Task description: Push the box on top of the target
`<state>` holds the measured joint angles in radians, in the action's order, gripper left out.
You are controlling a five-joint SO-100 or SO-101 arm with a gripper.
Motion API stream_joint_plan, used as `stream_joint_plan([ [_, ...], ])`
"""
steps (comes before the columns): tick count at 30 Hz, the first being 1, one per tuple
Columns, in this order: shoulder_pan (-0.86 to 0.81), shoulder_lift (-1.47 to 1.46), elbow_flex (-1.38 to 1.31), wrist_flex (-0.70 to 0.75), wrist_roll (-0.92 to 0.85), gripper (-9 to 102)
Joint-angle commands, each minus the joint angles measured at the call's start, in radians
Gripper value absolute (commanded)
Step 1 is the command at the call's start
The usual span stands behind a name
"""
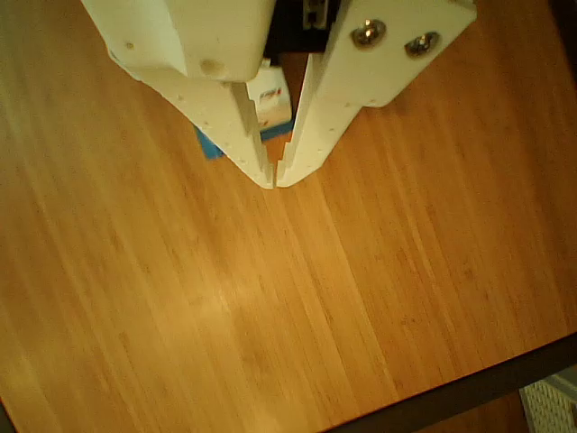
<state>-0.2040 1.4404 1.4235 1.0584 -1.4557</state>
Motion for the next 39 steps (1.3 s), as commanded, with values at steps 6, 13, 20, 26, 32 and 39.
stream_joint_plan([
  [6, 0.043, 0.347, 0.261, -0.043, 0.268, 0],
  [13, 0.081, 0.572, 0.471, -0.12, 0.515, 0],
  [20, 0.067, 0.762, 0.592, -0.143, 0.561, 0],
  [26, 0.023, 0.818, 0.588, -0.107, 0.637, 0],
  [32, -0.089, 1.04, 0.761, -0.064, 0.546, 0],
  [39, -0.107, 1.224, 0.882, -0.052, 0.546, 0],
])
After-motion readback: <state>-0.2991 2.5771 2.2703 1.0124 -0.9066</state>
